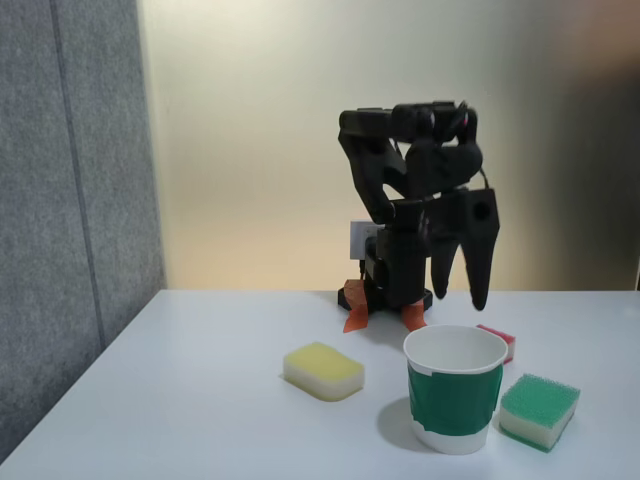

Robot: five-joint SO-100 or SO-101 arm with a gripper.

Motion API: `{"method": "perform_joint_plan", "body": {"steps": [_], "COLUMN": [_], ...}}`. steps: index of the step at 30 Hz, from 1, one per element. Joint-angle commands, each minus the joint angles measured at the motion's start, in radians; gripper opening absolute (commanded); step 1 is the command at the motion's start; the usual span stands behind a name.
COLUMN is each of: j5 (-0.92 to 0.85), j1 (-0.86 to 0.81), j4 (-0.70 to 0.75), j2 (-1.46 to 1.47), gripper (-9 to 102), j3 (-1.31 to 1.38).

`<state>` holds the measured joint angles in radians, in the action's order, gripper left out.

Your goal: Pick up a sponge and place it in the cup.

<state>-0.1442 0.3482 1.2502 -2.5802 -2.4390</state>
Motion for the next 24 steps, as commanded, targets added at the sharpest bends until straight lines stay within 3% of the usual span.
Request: {"method": "perform_joint_plan", "body": {"steps": [1,12,24], "j5": [-0.012,0.049,-0.055], "j1": [0.018,0.095,0.101], "j4": [0.008,-0.161,-0.325], "j2": [0.000,0.005,0.133], "gripper": [41,41,42], "j3": [0.043,-0.103,-0.187]}}
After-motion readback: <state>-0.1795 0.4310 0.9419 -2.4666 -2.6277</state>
